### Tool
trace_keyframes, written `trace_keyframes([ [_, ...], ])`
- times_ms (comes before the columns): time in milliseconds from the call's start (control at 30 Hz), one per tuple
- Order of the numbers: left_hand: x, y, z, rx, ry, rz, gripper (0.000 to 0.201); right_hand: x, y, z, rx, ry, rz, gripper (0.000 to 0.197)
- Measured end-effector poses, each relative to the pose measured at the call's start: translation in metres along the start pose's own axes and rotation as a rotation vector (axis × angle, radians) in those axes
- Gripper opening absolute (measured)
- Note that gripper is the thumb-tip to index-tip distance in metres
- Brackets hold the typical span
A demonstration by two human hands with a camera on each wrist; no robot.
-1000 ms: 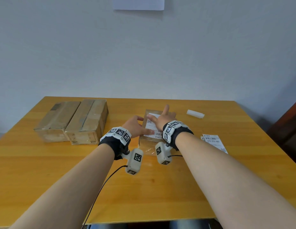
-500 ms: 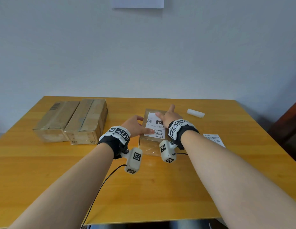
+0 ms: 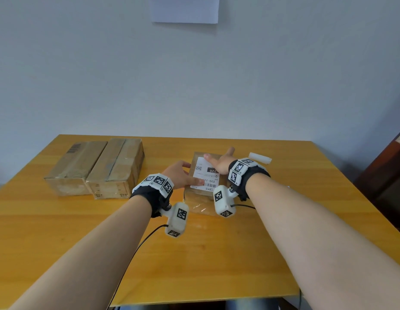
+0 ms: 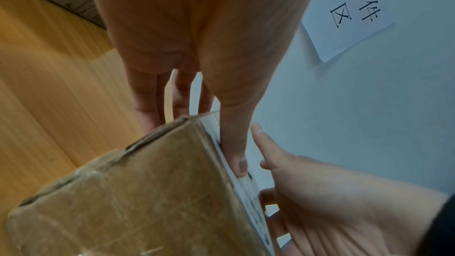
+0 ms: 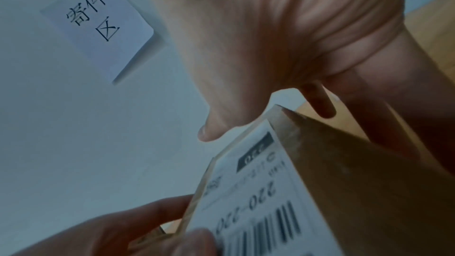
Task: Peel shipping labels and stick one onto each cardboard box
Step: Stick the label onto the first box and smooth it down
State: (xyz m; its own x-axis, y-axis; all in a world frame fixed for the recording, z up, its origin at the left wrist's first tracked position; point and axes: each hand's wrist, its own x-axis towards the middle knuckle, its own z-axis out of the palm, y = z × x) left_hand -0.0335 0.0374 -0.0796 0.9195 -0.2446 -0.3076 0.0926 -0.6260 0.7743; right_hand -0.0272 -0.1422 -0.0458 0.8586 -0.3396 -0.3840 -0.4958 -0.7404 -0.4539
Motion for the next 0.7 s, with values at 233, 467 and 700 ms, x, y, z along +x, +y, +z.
trace_keyframes([
  [233, 0.0, 0.001, -0.004, -0.002, -0.07, -0.007, 0.084, 0.001, -0.01, 0.003, -0.126, -0.028, -0.039, 0.114],
  [467, 0.003, 0.003, -0.007, 0.018, -0.108, -0.032, 0.084, 0.001, -0.019, 0.024, -0.137, -0.04, -0.05, 0.114],
  [700, 0.013, 0.0, -0.007, 0.001, -0.14, -0.059, 0.09, 0.01, -0.019, 0.026, -0.231, -0.018, -0.026, 0.114],
])
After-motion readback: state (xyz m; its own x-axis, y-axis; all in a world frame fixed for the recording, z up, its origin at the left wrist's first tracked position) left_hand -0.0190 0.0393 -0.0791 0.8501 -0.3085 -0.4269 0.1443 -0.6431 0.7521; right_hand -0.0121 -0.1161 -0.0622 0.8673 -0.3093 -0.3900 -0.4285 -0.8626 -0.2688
